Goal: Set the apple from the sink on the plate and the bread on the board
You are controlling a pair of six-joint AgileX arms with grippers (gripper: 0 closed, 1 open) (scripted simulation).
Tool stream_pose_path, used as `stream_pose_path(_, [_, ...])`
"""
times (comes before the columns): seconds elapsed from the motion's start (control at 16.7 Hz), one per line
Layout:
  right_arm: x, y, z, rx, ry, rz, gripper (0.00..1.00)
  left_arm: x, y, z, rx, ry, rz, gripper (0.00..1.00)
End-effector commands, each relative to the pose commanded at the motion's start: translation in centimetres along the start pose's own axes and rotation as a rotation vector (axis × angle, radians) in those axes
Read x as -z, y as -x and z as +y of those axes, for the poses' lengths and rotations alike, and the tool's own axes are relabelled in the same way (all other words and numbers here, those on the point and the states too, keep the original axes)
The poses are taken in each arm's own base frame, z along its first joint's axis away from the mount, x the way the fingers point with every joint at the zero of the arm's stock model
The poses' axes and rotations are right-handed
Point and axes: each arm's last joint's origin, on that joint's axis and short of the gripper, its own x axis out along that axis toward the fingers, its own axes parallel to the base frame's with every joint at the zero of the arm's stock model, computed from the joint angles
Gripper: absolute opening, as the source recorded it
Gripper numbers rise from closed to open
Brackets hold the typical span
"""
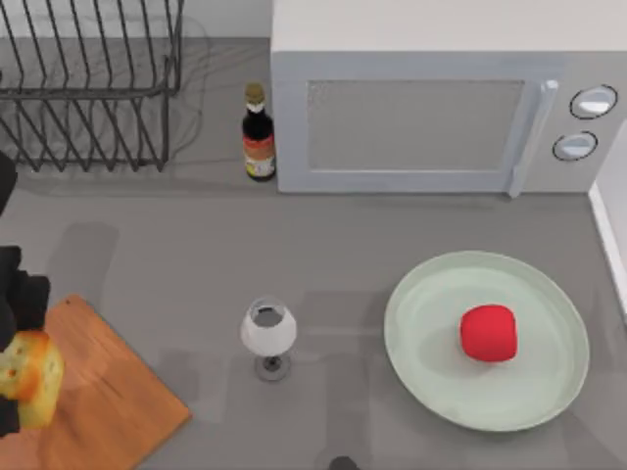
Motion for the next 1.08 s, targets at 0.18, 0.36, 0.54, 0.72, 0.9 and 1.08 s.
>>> stream_pose_path(0.18, [0.0, 0.0, 0.0, 0.0, 0.0, 0.0, 1.0, 0.0, -1.0, 0.0, -0.001, 0.002, 0.0, 0.0])
stream_pose_path(0.36, [0.0, 0.0, 0.0, 0.0, 0.0, 0.0, 1.0, 0.0, -2.1, 0.0, 0.004, 0.004, 0.002, 0.0])
stream_pose_path(0.54, [0.0, 0.0, 0.0, 0.0, 0.0, 0.0, 1.0, 0.0, -2.8, 0.1, 0.001, 0.007, 0.002, 0.0])
stream_pose_path(0.72, [0.0, 0.0, 0.0, 0.0, 0.0, 0.0, 1.0, 0.0, -2.8, 0.1, 0.001, 0.007, 0.002, 0.0])
stream_pose_path(0.9, [0.0, 0.0, 0.0, 0.0, 0.0, 0.0, 1.0, 0.0, -2.8, 0.1, 0.001, 0.007, 0.002, 0.23])
stream_pose_path(1.08, [0.0, 0.0, 0.0, 0.0, 0.0, 0.0, 1.0, 0.0, -2.8, 0.1, 0.001, 0.007, 0.002, 0.45])
